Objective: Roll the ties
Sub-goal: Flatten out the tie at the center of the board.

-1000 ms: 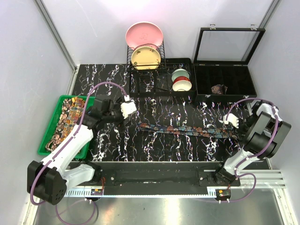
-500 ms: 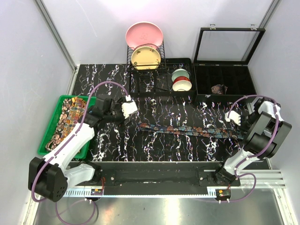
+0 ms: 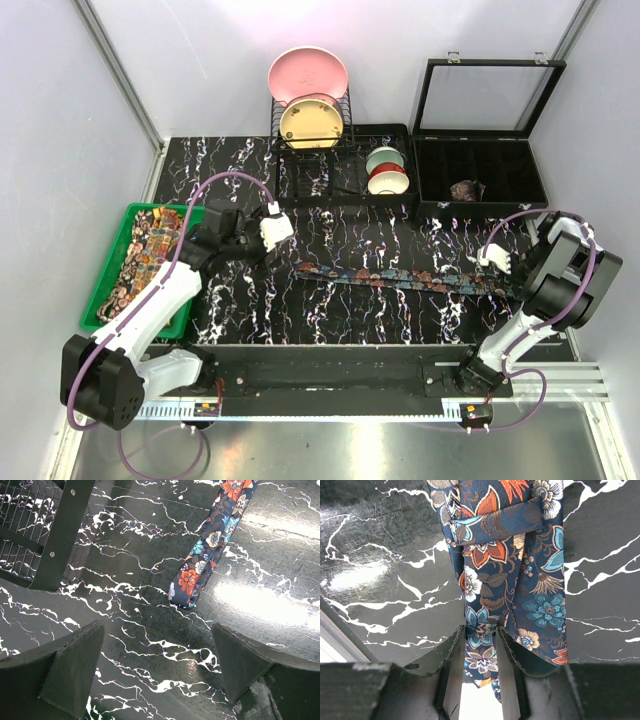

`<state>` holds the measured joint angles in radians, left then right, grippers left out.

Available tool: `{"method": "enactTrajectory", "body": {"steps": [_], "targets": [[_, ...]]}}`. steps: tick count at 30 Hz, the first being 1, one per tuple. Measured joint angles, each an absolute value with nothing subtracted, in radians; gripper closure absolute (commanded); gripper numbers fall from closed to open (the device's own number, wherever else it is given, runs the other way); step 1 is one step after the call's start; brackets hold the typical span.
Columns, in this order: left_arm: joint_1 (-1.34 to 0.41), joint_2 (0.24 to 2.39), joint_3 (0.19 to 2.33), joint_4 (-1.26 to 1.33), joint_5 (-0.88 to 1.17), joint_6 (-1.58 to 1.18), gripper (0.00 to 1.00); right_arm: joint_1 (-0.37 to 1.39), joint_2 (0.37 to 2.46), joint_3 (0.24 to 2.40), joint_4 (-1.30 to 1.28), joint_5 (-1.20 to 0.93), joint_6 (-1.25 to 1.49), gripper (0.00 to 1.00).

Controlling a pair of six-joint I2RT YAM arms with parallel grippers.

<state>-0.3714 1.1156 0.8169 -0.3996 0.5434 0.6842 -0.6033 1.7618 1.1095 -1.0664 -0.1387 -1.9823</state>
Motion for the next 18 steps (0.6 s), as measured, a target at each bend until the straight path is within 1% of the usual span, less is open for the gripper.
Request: {"method": "enactTrajectory", "body": {"steps": [1,2,9,13,18], "targets": [[-0.371,1.116,0.817,-0.400,0.543,0.685,0.05,-0.603,1.763,1.110,-1.066,-0.138,-1.982,0.64],[-0.371,1.116,0.817,-0.400,0.543,0.685,0.06,-0.603,1.764,1.110,-1.066,-0.137,-1.982,0.72],[-0.371,1.116,0.817,-0.400,0.544,0.689,0.06,-0.603,1.764,1.110,-1.055,-0.122,-1.982,0.92],[-0.371,1.116,0.817,-0.400,0.545,0.691,0.07,-0.603,1.759,1.111,-1.061,-0.121,-1.982,0.96],[-0.371,1.116,0.817,-0.400,0.546,0.691,0.06,-0.603,1.724,1.125,-1.062,-0.121,-1.982,0.96]]}}
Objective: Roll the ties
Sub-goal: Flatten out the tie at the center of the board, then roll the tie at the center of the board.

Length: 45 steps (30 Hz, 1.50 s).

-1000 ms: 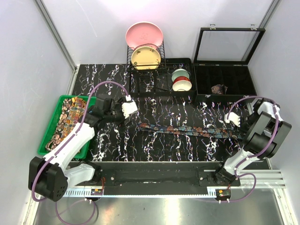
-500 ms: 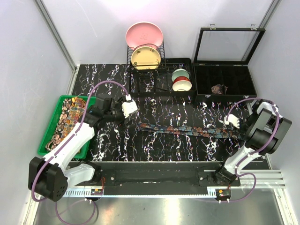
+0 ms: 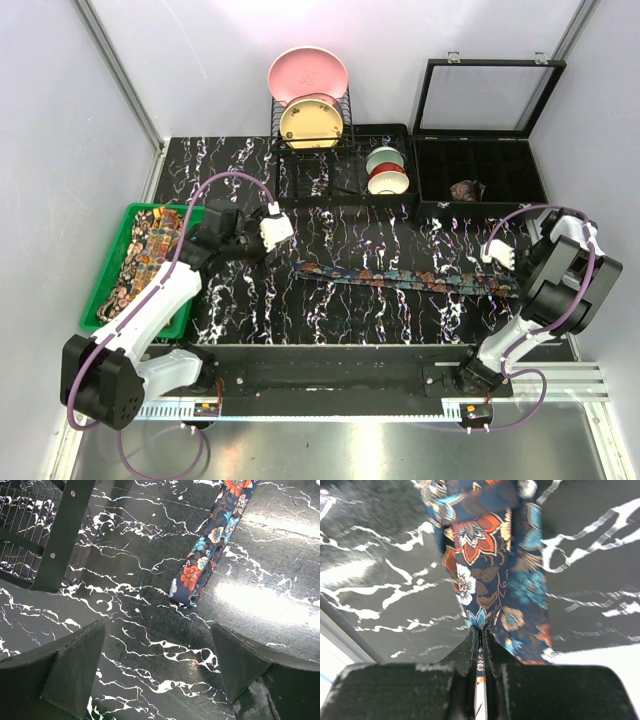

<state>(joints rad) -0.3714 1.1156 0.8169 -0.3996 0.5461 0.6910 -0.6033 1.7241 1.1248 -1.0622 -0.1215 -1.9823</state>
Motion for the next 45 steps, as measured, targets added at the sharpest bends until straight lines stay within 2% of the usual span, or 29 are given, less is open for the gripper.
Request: {"method": "enactTrajectory", "body": {"steps": [2,3,4,6,7,8,10,13,14,20,28,30,33,36,38,39,40,43,44,45], "targets": [[-0.371,1.116,0.817,-0.398,0.545,0.691,0.04,-0.603,1.718,1.135,-1.053,-0.121,-1.982,0.92],[-0.371,1.116,0.817,-0.398,0.545,0.691,0.02,-0.602,1.718,1.140,-1.045,-0.121,-1.982,0.86],[-0.371,1.116,0.817,-0.398,0.543,0.691,0.01,-0.601,1.718,1.140,-1.041,-0.121,-1.982,0.69],[-0.371,1.119,0.817,-0.398,0.540,0.696,0.01,-0.597,1.718,1.140,-1.030,-0.121,-1.981,0.54],[-0.371,1.122,0.817,-0.398,0.538,0.702,0.01,-0.594,1.718,1.139,-1.022,-0.123,-1.980,0.43],[-0.371,1.128,0.817,-0.400,0.537,0.710,0.01,-0.589,1.718,1.135,-1.010,-0.125,-1.982,0.38],[-0.371,1.145,0.821,-0.412,0.534,0.745,0.01,-0.577,1.717,1.123,-0.988,-0.130,-1.982,0.21],[-0.371,1.197,0.846,-0.458,0.537,0.854,0.01,-0.563,1.703,1.116,-0.989,-0.169,-1.984,0.09],[-0.372,1.219,0.860,-0.479,0.539,0.894,0.01,-0.560,1.692,1.116,-0.992,-0.191,-1.985,0.02],[-0.456,1.422,0.980,-0.549,0.529,1.077,0.02,-0.535,1.618,1.204,-1.112,-0.369,-1.950,0.00],[-0.551,1.693,1.175,-0.585,0.524,1.099,0.12,-0.321,1.563,1.200,-1.142,-0.591,-1.663,0.01],[-0.557,1.737,1.206,-0.603,0.518,1.099,0.23,-0.309,1.570,1.197,-1.139,-0.641,-1.577,0.05],[-0.559,1.770,1.219,-0.632,0.510,1.105,0.29,-0.299,1.592,1.230,-1.129,-0.703,-1.397,0.16],[-0.559,1.774,1.210,-0.671,0.501,1.121,0.43,-0.255,1.636,1.313,-1.091,-0.753,-1.113,0.19],[-0.559,1.774,1.193,-0.681,0.498,1.125,0.48,-0.230,1.647,1.340,-1.058,-0.790,-0.956,0.25],[-0.559,1.774,1.180,-0.683,0.495,1.129,0.58,-0.218,1.648,1.342,-1.035,-0.810,-0.864,0.27],[-0.558,1.774,1.162,-0.688,0.492,1.132,0.60,-0.207,1.648,1.341,-1.016,-0.830,-0.781,0.31],[-0.558,1.771,1.113,-0.690,0.485,1.125,0.62,-0.177,1.642,1.325,-0.933,-0.867,-0.550,0.33],[-0.558,1.766,1.095,-0.682,0.482,1.121,0.59,-0.169,1.639,1.319,-0.910,-0.873,-0.497,0.33],[-0.558,1.757,1.071,-0.668,0.478,1.116,0.50,-0.159,1.633,1.313,-0.881,-0.876,-0.427,0.32]]}}
